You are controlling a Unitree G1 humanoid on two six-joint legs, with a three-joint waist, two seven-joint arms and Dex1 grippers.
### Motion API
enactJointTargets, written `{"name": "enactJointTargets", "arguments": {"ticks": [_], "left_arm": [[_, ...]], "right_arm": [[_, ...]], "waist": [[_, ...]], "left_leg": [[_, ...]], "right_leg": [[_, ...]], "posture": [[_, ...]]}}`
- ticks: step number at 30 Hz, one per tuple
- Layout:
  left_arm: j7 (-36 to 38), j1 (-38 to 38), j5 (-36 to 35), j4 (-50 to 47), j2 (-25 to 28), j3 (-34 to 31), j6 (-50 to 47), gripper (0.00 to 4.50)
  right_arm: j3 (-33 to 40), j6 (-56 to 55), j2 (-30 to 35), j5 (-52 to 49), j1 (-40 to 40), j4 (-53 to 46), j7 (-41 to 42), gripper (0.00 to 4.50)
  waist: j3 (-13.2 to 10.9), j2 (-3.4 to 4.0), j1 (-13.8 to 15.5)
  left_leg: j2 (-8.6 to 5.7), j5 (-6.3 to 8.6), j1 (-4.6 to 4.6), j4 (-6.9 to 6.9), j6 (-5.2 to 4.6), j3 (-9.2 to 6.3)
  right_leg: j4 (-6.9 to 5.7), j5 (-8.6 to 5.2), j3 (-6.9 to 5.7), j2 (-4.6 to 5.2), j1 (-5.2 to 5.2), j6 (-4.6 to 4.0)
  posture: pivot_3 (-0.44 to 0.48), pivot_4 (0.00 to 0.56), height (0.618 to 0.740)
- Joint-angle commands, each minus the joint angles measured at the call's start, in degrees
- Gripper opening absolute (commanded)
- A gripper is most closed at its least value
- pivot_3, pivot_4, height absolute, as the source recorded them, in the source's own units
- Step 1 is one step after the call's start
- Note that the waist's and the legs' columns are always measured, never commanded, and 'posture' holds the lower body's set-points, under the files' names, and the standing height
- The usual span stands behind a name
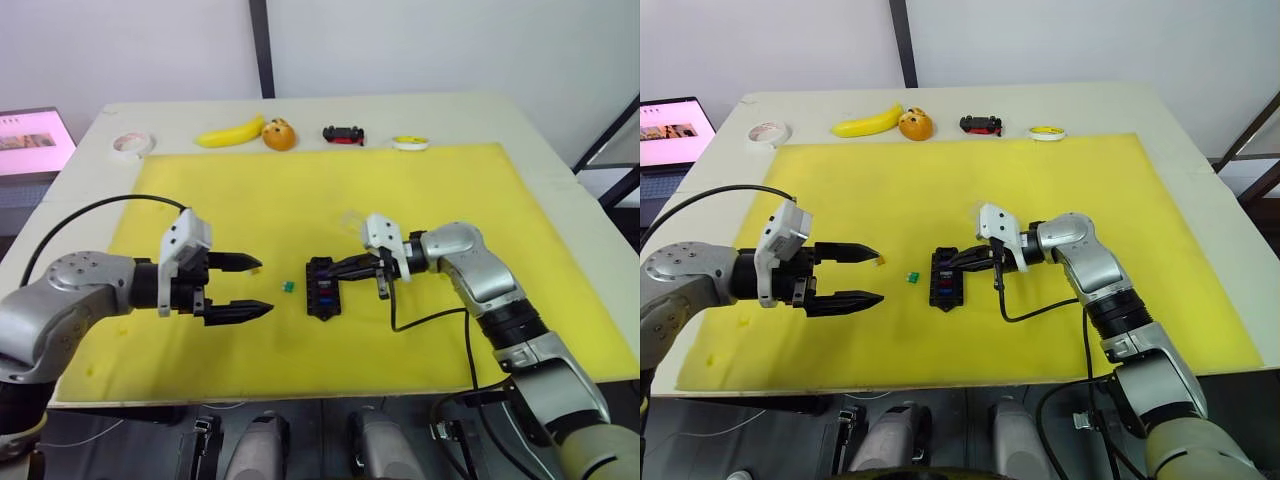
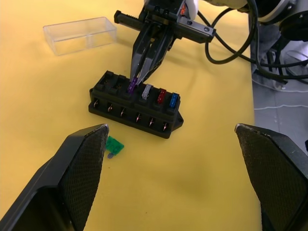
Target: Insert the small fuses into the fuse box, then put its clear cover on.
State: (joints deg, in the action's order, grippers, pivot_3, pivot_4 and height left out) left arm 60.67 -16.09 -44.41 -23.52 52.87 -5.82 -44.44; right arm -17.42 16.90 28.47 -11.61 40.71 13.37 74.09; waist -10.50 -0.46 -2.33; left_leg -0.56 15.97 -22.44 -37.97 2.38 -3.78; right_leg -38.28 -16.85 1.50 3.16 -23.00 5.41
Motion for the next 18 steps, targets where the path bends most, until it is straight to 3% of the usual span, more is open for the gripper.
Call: {"name": "enactJointTargets", "arguments": {"ticks": [1, 18], "left_arm": [[-0.37, -0.41, -0.07, -1.39, -0.16, -0.8, 0.68, 4.43], [-0.85, -1.01, -0.33, -1.48, -0.33, -0.14, 0.29, 4.43]], "right_arm": [[-1.35, 6.27, 0.56, 1.09, 0.21, -0.78, -0.68, 0.0], [-6.38, 10.35, 2.87, 7.12, 0.8, -5.27, -3.15, 0.0]], "waist": [[0.0, 0.0, -0.02], [0.02, -0.01, -0.03]], "left_leg": [[0.0, 0.0, 0.0, 0.0, 0.0, -0.01], [0.0, 0.0, 0.02, 0.0, 0.0, -0.01]], "right_leg": [[0.0, 0.0, 0.0, 0.0, 0.0, 0.0], [0.01, 0.0, 0.0, 0.01, 0.02, 0.0]], "posture": [[0.0, 0.15, 0.74], [0.0, 0.15, 0.74]]}}
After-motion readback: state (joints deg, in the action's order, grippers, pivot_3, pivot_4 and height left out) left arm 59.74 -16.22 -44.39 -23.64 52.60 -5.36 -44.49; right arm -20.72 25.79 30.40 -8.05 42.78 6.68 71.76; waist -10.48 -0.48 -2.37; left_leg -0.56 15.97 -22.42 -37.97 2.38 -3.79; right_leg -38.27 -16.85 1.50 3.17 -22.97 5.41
